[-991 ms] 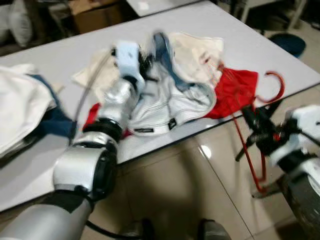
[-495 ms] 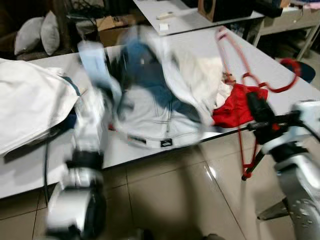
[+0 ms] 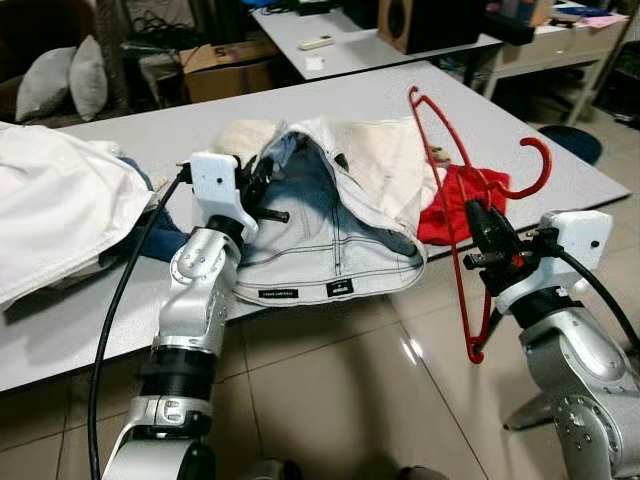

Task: Hang hanger

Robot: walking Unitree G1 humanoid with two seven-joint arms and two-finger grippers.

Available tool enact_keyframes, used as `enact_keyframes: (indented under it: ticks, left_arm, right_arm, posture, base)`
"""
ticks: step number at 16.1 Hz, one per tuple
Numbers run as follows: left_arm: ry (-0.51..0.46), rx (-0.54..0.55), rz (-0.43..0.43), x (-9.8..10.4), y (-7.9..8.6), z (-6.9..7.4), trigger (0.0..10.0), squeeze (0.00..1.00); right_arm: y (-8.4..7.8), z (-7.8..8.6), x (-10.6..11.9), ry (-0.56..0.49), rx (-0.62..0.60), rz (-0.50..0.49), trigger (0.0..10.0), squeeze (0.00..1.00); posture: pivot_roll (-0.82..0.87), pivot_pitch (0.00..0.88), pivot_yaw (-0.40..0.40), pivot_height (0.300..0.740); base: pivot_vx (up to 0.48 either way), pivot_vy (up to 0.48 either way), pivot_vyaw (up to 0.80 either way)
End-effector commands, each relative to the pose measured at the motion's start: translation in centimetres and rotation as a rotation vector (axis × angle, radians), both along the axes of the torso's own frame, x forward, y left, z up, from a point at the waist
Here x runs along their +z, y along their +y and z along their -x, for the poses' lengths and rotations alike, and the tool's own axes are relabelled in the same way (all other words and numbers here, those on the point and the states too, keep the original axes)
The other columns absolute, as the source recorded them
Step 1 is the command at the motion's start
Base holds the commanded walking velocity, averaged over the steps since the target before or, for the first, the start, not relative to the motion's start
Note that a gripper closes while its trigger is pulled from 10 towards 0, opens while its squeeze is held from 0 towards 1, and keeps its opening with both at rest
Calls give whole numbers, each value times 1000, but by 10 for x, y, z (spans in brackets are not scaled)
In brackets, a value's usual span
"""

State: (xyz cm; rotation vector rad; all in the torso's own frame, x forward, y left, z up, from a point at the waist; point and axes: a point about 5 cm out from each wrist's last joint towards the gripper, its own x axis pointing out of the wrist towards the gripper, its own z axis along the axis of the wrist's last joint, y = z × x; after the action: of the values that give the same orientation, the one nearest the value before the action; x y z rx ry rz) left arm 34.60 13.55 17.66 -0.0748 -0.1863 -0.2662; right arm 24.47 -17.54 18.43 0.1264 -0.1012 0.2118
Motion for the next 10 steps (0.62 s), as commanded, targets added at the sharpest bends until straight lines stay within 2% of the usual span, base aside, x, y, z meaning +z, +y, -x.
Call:
enact_keyframes:
  ticks: [1, 4, 5, 6, 7, 8, 10]
  left_arm:
    - [-39, -7, -3, 11, -3, 1, 10000, 0]
    - [-93, -2, 54, 39, -7, -6, 10000, 0]
    - [-179, -12, 78, 71, -8, -15, 10000, 0]
    - [-364, -36, 119, 140, -8, -23, 10000, 0]
    - [-424, -43, 126, 160, -7, -22, 10000, 0]
    - [-546, -50, 132, 199, 0, -12, 10000, 0]
    - [-659, -48, 133, 233, 10, 2, 10000, 0]
  right_arm:
    - [1, -2, 2, -16, -5, 4, 10000, 0]
    - [-1, -4, 4, -29, -18, 12, 10000, 0]
    - [-3, -5, 6, -40, -26, 14, 10000, 0]
    - [-7, -8, 11, -64, -40, 19, 10000, 0]
    - [-8, -8, 13, -73, -43, 21, 10000, 0]
    - [-10, -7, 18, -92, -48, 25, 10000, 0]
    - [-12, -5, 21, -111, -52, 26, 10000, 0]
  posture:
    - [-158, 0, 83, 740]
    - [-156, 0, 72, 740]
    - [-156, 0, 71, 740]
    - [-160, 0, 75, 740]
    - [-162, 0, 79, 740]
    - [-162, 0, 79, 740]
    - [-160, 0, 84, 740]
  base:
    - [0, 0, 0]
    - [-254, 0, 0]
    - [-262, 0, 0]
    - [-266, 0, 0]
    - [-266, 0, 0]
    - [-262, 0, 0]
    - [-264, 0, 0]
